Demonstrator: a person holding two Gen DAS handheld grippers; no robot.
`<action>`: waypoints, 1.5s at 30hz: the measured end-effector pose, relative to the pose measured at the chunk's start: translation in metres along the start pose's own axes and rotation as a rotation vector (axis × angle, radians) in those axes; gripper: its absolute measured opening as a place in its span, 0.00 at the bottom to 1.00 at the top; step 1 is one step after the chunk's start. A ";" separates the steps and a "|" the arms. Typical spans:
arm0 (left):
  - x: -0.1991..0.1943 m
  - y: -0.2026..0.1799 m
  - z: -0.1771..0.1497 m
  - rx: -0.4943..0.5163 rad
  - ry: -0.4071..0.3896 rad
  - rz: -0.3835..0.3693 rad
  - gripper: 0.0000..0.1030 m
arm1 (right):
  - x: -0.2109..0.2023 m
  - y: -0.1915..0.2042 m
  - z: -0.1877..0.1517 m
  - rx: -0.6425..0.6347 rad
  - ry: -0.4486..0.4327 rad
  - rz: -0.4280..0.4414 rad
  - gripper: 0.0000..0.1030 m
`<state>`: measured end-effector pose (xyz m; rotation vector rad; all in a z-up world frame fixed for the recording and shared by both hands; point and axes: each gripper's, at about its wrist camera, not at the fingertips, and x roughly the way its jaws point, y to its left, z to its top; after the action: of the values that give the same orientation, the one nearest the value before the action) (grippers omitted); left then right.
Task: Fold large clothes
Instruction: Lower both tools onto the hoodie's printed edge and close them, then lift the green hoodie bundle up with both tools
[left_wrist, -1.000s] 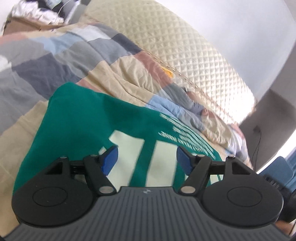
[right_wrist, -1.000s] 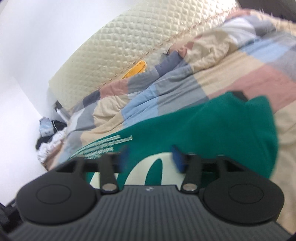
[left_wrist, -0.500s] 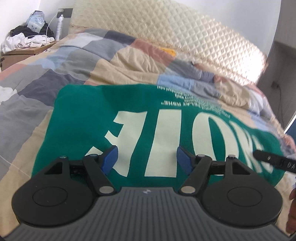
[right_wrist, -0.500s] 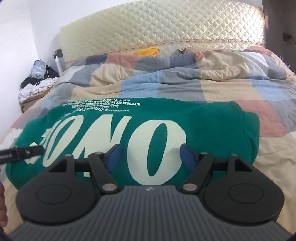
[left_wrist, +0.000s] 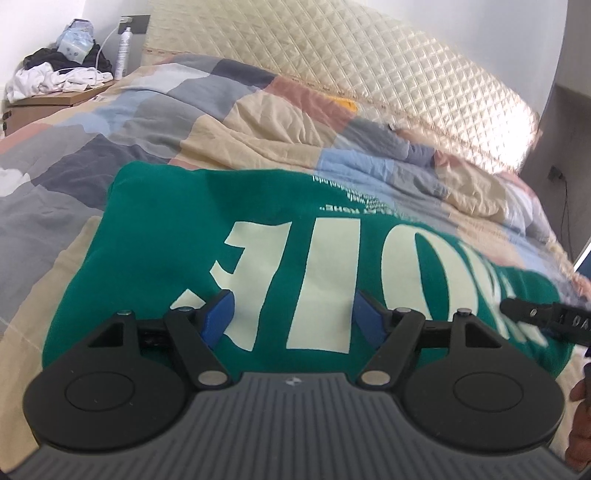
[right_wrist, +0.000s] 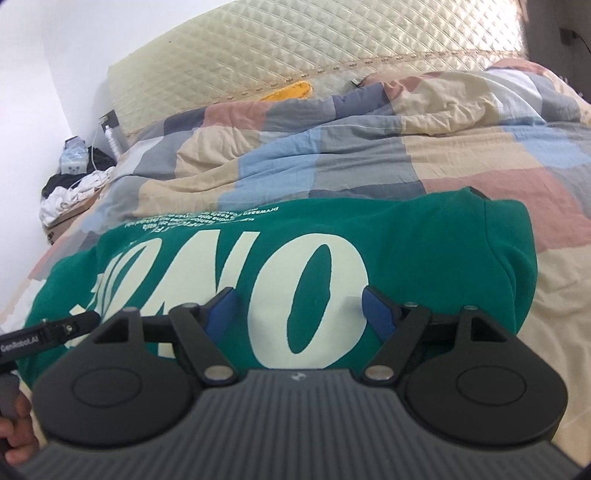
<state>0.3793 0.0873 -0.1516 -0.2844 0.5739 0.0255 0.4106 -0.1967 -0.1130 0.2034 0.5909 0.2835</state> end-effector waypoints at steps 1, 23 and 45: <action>-0.004 0.001 0.000 -0.014 -0.002 -0.005 0.74 | -0.004 0.001 0.000 0.004 0.004 -0.001 0.74; -0.047 0.077 -0.058 -0.796 0.172 -0.214 0.91 | -0.030 -0.049 -0.054 0.744 0.177 0.282 0.94; -0.005 0.103 -0.073 -0.995 0.045 -0.180 0.76 | 0.033 -0.082 -0.062 1.015 -0.024 0.214 0.95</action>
<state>0.3259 0.1668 -0.2342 -1.3052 0.5426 0.1315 0.4181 -0.2570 -0.2026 1.2516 0.6488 0.1637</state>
